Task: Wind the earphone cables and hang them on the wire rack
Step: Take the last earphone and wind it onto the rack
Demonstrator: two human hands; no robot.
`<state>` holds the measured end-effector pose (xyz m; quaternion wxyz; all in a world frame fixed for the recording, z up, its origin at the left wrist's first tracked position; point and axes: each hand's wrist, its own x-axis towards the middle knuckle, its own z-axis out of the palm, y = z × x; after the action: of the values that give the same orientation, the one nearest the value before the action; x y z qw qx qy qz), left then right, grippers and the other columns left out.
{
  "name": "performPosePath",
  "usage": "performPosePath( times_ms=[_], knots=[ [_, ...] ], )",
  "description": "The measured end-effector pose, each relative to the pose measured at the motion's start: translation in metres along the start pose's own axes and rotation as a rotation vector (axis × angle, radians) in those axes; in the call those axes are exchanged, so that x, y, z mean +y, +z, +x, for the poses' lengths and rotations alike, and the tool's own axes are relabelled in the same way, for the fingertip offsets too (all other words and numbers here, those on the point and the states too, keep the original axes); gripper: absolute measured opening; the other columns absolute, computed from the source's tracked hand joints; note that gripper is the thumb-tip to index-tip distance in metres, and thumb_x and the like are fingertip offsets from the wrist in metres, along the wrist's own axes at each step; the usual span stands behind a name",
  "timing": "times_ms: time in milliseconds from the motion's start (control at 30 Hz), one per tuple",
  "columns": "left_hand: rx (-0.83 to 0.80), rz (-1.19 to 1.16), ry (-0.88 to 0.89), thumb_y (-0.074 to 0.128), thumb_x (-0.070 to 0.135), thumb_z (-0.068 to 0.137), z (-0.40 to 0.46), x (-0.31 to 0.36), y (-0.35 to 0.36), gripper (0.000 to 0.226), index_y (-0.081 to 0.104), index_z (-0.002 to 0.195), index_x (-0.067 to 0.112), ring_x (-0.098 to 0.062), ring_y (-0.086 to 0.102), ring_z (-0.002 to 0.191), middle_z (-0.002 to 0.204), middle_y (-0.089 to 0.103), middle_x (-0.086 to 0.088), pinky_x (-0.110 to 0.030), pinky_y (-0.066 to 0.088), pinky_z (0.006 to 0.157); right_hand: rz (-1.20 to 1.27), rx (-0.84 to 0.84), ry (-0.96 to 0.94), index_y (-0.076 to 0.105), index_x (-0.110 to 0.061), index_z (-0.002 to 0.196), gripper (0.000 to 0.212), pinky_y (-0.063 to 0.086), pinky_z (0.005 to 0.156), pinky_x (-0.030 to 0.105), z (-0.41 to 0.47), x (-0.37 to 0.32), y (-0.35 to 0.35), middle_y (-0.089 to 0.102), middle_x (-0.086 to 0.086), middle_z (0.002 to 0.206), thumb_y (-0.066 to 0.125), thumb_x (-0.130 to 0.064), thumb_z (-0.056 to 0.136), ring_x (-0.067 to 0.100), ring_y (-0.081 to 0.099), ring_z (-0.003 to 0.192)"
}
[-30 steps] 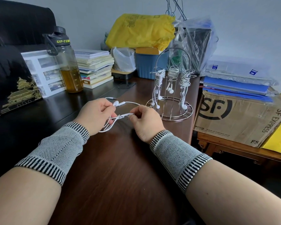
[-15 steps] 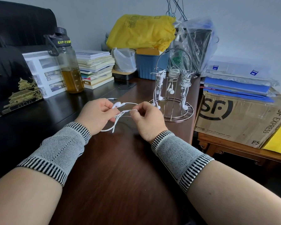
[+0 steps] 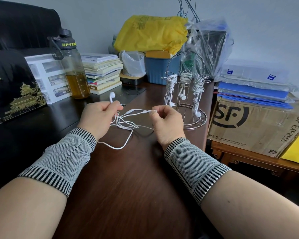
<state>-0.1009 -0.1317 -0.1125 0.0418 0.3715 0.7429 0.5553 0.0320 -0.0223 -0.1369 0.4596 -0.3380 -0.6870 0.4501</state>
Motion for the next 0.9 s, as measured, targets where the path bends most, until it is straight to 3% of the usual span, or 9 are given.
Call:
performPosePath(
  times_ms=[167,300,367,467,533,633,767,900],
  knots=[
    [-0.083,0.041,0.023,0.056,0.034,0.096,-0.006,0.013,0.002,0.022,0.075,0.089,0.026,0.000,0.064,0.081,0.086,0.072,0.011,-0.016,0.045,0.073,0.031,-0.044,-0.065,0.068,-0.023,0.093,0.008,0.052,0.082,0.028,-0.007,-0.004,-0.005,0.060,-0.013,0.072,0.065,-0.018,0.087,0.002,0.053,0.065],
    [-0.258,0.013,0.016,0.058,0.030,0.096,-0.011,0.027,0.009,0.022,0.075,0.084,0.023,-0.005,0.071,0.081,0.079,0.075,0.008,-0.032,0.056,0.086,0.052,-0.132,-0.098,0.071,-0.013,0.103,0.017,0.046,0.071,0.012,-0.014,-0.011,-0.010,0.060,-0.012,0.072,0.068,-0.015,0.087,-0.003,0.052,0.060],
    [-0.338,0.118,0.056,0.057,0.031,0.096,-0.013,0.037,0.015,0.029,0.074,0.075,0.021,-0.009,0.069,0.072,0.066,0.071,0.011,-0.038,0.057,0.083,0.106,-0.151,-0.077,0.071,-0.012,0.100,0.015,0.050,0.073,0.016,-0.012,-0.015,-0.015,0.065,-0.006,0.073,0.070,-0.014,0.086,-0.001,0.059,0.063],
    [-0.461,0.100,0.027,0.054,0.025,0.099,-0.014,0.054,0.023,0.035,0.068,0.068,0.016,-0.022,0.070,0.074,0.064,0.070,0.003,-0.041,0.057,0.082,0.176,-0.142,-0.051,0.070,-0.018,0.090,0.007,0.055,0.076,0.031,-0.007,-0.023,-0.028,0.071,0.009,0.080,0.070,-0.013,0.085,0.017,0.067,0.074],
    [-0.502,0.058,-0.018,0.053,0.022,0.099,-0.013,0.065,0.027,0.039,0.058,0.062,0.013,-0.022,0.065,0.061,0.058,0.061,-0.002,-0.037,0.057,0.071,0.291,-0.147,0.014,0.067,-0.015,0.089,0.008,0.055,0.068,0.029,-0.003,-0.032,-0.038,0.068,0.012,0.076,0.068,-0.008,0.086,0.015,0.064,0.067],
    [-0.545,0.288,0.067,0.049,0.029,0.100,-0.011,0.085,0.034,0.040,0.049,0.063,0.014,-0.015,0.047,0.045,0.052,0.047,-0.002,-0.023,0.042,0.048,0.474,-0.214,0.103,0.064,-0.011,0.096,0.011,0.050,0.056,0.023,0.002,-0.048,-0.054,0.062,0.005,0.067,0.064,-0.004,0.088,0.008,0.055,0.049],
    [-0.559,0.498,0.191,0.050,0.032,0.099,-0.003,0.110,0.043,0.039,0.047,0.065,0.013,-0.019,0.044,0.048,0.051,0.043,0.000,-0.031,0.038,0.054,0.356,-0.261,0.001,0.066,-0.011,0.083,0.010,0.047,0.056,0.030,0.013,-0.058,-0.073,0.059,0.005,0.060,0.066,-0.001,0.086,0.013,0.050,0.048],
    [-0.597,0.312,0.126,0.061,0.027,0.094,0.005,0.121,0.045,0.035,0.049,0.065,0.013,-0.016,0.038,0.045,0.050,0.039,0.001,-0.024,0.035,0.046,0.220,-0.136,-0.060,0.065,-0.017,0.066,0.023,0.051,0.062,0.039,0.041,-0.069,-0.090,0.061,0.001,0.058,0.066,-0.003,0.084,0.019,0.054,0.053]
  ],
)
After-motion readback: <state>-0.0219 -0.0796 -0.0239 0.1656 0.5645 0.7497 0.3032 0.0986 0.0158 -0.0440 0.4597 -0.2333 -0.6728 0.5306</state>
